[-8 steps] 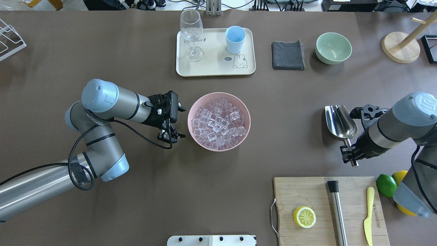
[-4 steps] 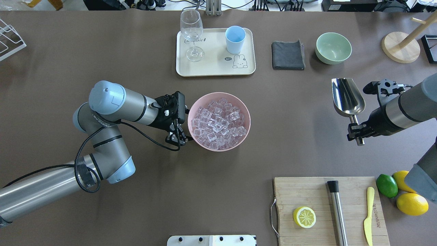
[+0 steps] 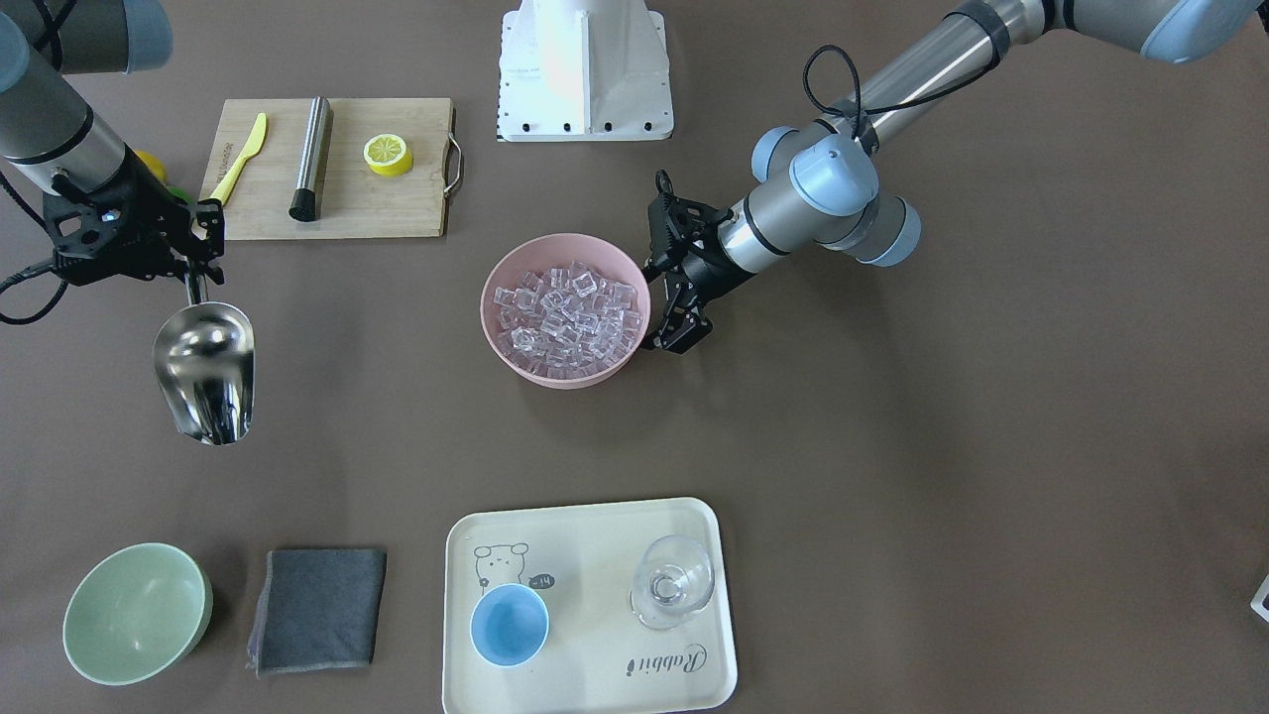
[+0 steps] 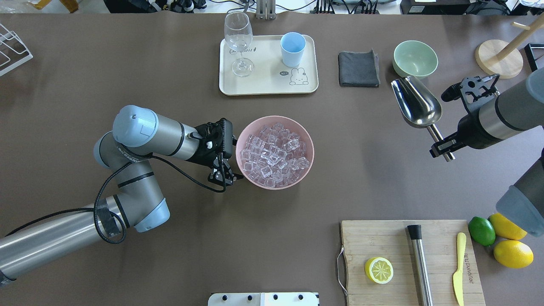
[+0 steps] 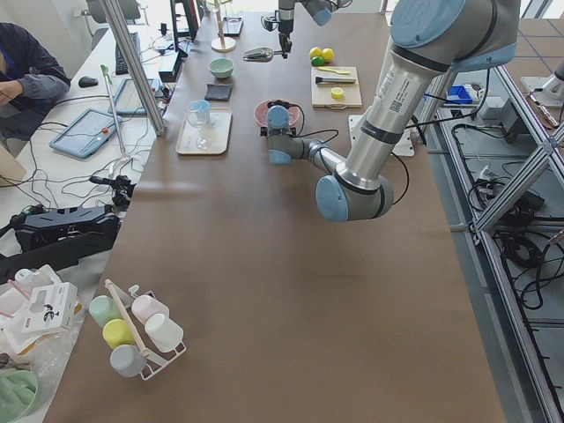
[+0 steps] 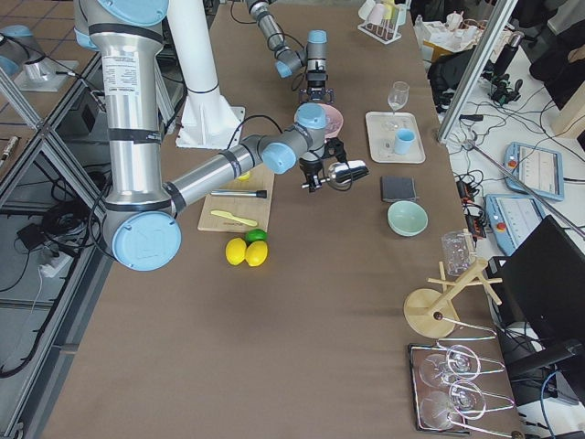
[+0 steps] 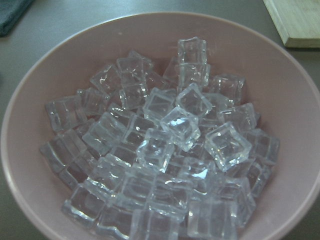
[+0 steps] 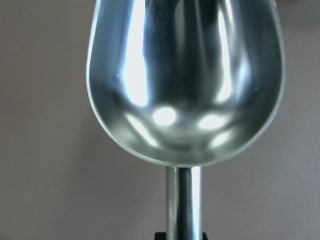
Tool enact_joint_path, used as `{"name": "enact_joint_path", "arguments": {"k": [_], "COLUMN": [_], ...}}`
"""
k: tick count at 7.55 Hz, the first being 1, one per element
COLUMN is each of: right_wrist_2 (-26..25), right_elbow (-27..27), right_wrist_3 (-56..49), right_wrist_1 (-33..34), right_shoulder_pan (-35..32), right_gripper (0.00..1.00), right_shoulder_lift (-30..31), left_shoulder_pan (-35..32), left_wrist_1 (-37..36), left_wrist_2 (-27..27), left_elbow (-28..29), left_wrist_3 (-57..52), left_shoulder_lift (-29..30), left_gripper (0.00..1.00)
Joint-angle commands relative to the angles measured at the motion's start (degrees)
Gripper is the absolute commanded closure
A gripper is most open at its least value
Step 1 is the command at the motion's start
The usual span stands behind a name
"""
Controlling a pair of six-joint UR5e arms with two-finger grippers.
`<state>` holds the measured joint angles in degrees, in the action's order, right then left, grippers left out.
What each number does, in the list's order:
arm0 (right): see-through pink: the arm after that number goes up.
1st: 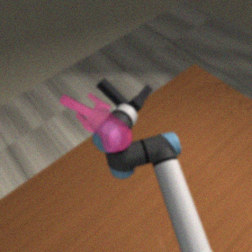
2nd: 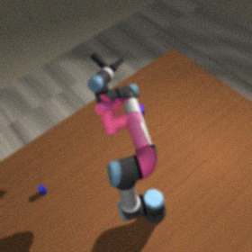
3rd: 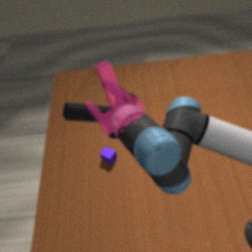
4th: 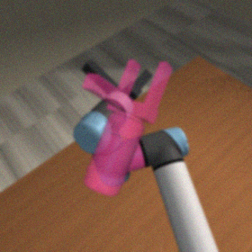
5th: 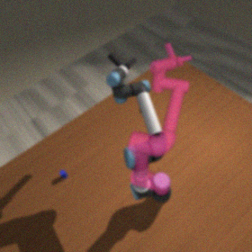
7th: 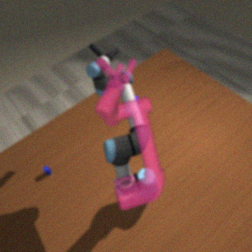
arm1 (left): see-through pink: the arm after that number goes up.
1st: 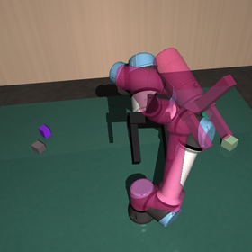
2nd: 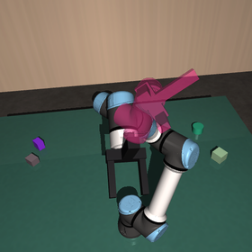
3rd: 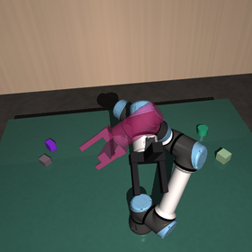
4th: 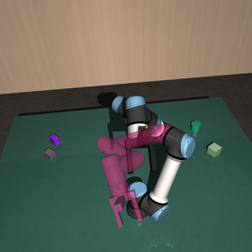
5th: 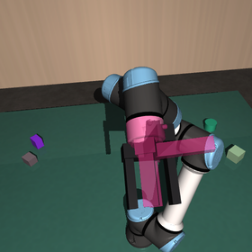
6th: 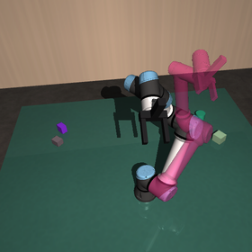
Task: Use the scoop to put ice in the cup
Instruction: 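Lift the metal scoop with the right gripper and swing it toward the bowl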
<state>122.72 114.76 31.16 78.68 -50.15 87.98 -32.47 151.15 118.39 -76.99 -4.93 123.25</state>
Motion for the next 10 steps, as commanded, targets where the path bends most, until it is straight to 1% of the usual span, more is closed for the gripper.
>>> {"name": "enact_joint_path", "arguments": {"k": [1,2,4,5,6,7,8,9,10], "right_wrist_2": [-4.31,-6.68,-8.37,-9.94,-10.74,-12.75,-14.16,-16.26,-17.68], "right_elbow": [2.39,3.01,5.29,5.21,4.17,2.42,-0.82,-3.03,-8.62], "right_wrist_3": [-21.76,-29.06,-41.46,-47.10,-50.46,-55.19,-61.15,-65.22,-69.87], "right_wrist_1": [22.29,33.44,44.06,49.76,55.73,63.28,70.57,72.82,75.89], "right_shoulder_pan": [-0.03,-0.03,0.32,0.67,1.54,2.33,2.86,3.04,4.09], "right_gripper": [1.00,1.00,1.00,1.00,1.00,1.00,1.00,1.00,1.00], "right_shoulder_lift": [-11.72,-18.13,-21.88,-25.28,-29.23,-34.58,-40.98,-42.88,-47.07], "left_shoulder_pan": [-0.05,-0.14,-0.14,-0.14,-0.14,-0.14,-0.14,-0.14,-0.14], "left_wrist_1": [0.11,0.11,0.20,0.20,0.20,0.29,0.20,0.20,0.20], "left_wrist_2": [-0.17,-0.43,-0.79,-1.05,-1.05,-1.05,-1.05,-1.05,-1.05], "left_elbow": [0.00,0.00,0.00,0.00,0.00,0.00,0.00,0.00,0.00], "left_wrist_3": [0.01,0.01,0.45,0.54,0.54,0.54,0.54,0.54,0.54], "left_shoulder_lift": [-0.11,-0.11,-0.03,-0.03,-0.03,-0.03,-0.03,-0.03,-0.20], "left_gripper": [0.02,0.02,0.02,0.02,0.02,0.02,0.02,0.02,0.02]}}
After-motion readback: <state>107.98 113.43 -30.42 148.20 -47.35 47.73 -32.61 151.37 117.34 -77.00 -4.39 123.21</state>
